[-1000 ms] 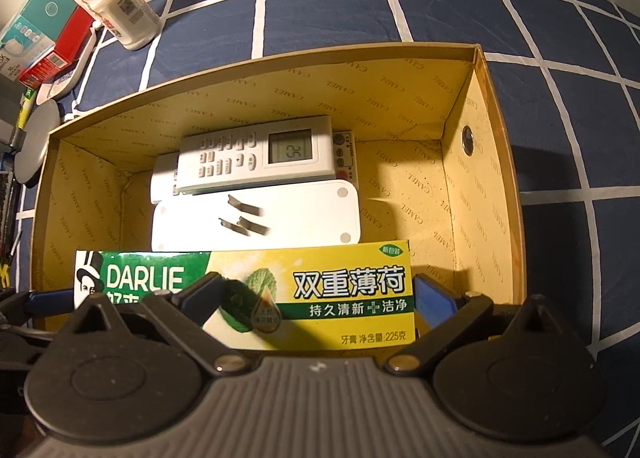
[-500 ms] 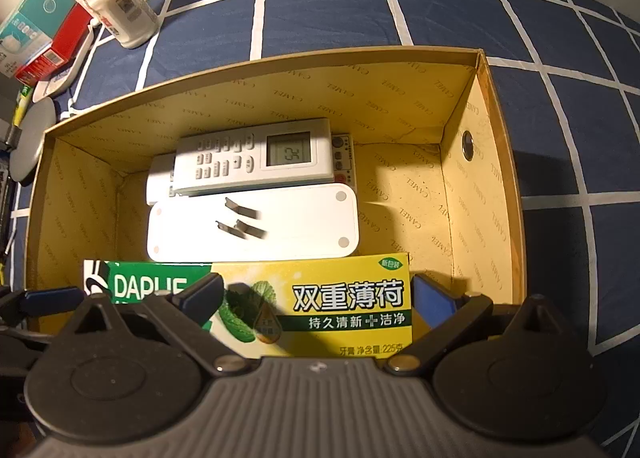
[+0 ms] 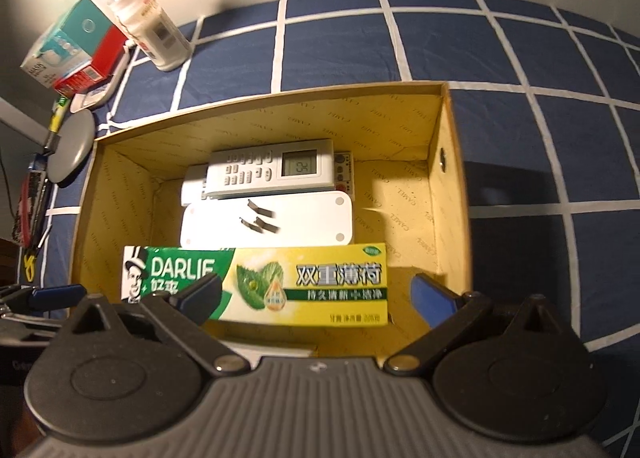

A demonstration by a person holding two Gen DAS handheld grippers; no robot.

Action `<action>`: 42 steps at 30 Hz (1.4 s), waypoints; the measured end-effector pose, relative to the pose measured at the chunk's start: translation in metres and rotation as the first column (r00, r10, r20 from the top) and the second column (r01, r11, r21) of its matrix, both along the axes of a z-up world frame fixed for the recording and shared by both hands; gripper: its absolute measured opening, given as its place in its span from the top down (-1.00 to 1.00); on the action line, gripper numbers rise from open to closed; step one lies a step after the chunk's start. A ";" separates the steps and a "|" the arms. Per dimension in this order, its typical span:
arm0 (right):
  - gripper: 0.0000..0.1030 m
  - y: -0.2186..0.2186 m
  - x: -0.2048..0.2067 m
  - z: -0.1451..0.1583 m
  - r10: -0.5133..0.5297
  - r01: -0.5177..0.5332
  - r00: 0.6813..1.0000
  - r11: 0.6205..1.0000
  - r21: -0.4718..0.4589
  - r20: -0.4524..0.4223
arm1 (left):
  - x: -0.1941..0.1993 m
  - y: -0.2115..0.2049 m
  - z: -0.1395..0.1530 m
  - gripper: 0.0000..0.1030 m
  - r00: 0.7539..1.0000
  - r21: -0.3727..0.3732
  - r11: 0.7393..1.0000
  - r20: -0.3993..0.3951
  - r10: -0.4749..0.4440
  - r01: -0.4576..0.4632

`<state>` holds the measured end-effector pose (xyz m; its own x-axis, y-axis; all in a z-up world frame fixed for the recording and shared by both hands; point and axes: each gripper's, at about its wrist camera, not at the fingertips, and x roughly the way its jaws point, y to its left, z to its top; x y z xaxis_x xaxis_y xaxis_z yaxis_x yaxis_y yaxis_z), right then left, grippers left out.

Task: Organize objects

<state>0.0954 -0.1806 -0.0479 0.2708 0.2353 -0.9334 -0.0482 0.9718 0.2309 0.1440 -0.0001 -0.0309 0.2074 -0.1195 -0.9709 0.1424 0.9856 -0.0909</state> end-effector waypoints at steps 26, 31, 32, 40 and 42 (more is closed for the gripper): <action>-1.00 -0.031 -0.072 0.040 -0.003 0.004 0.999 1.000 -0.011 0.037 | -0.062 0.008 0.045 -1.00 0.995 0.017 1.000 0.102 0.004 -0.006; -1.00 -0.031 -0.077 0.040 0.000 0.000 0.999 1.000 -0.007 0.035 | -0.066 0.011 0.048 -1.00 0.994 0.020 1.000 0.110 0.009 -0.011; -1.00 -0.030 -0.077 0.040 0.001 -0.001 0.999 1.000 -0.007 0.034 | -0.067 0.011 0.048 -1.00 0.994 0.021 1.000 0.111 0.010 -0.012; -1.00 -0.030 -0.080 0.041 0.010 -0.010 0.999 1.000 -0.006 0.037 | -0.071 0.012 0.050 -1.00 0.993 0.030 0.999 0.121 0.009 -0.012; -1.00 -0.029 -0.080 0.040 0.011 -0.010 0.999 1.000 -0.007 0.039 | -0.071 0.011 0.050 -1.00 0.992 0.030 0.999 0.123 0.008 -0.012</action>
<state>0.0154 -0.2099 -0.0075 0.3042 0.2324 -0.9238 -0.0673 0.9726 0.2226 0.0726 0.0113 0.0188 0.3267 -0.0872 -0.9411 0.1409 0.9891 -0.0428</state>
